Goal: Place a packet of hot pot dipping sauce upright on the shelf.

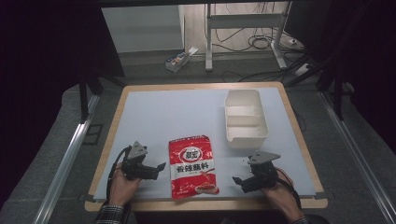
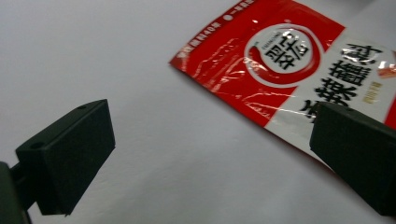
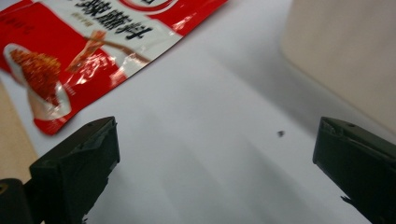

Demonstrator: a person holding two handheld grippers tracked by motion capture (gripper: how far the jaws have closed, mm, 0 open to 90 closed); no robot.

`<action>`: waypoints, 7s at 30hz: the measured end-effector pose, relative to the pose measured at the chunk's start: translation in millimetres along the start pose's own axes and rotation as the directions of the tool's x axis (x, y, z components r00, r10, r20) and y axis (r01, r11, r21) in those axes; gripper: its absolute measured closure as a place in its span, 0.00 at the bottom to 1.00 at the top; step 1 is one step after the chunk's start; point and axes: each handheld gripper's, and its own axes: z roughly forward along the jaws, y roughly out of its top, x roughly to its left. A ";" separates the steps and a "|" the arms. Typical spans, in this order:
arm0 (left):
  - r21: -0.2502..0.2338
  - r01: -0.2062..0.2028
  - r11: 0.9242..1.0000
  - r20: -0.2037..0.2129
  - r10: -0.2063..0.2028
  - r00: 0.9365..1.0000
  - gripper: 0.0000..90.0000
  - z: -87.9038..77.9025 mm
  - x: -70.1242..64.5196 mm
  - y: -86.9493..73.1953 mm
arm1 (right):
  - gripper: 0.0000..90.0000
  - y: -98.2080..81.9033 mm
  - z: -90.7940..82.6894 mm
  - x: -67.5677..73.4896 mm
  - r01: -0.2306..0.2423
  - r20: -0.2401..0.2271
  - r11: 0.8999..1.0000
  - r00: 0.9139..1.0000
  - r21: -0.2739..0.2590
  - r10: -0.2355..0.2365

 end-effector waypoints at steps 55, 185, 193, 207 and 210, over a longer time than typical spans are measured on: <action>0.074 0.122 0.990 0.040 -0.125 0.991 0.85 27.0 15.2 5.7 | 0.02 4.2 12.3 4.5 0.006 0.016 1.000 1.000 0.004 -0.006; 0.047 -0.076 0.996 0.097 0.072 0.993 0.15 15.5 -32.5 11.1 | 0.36 32.3 32.4 17.5 -0.127 -0.181 0.988 0.973 0.091 0.142; 0.035 -0.066 0.997 0.086 0.062 0.994 0.15 12.3 -31.7 10.1 | 0.65 44.5 39.2 17.4 -0.149 -0.207 0.987 0.965 0.063 0.159; 0.076 -0.045 0.996 0.070 0.040 0.997 0.10 15.8 -28.0 8.2 | 0.97 65.7 29.2 10.8 -0.165 -0.263 0.986 0.950 0.036 0.169; 0.071 -0.039 0.997 0.078 0.033 0.996 0.08 15.2 -26.9 8.2 | 0.97 71.0 25.6 10.0 -0.169 -0.280 0.985 0.945 0.026 0.170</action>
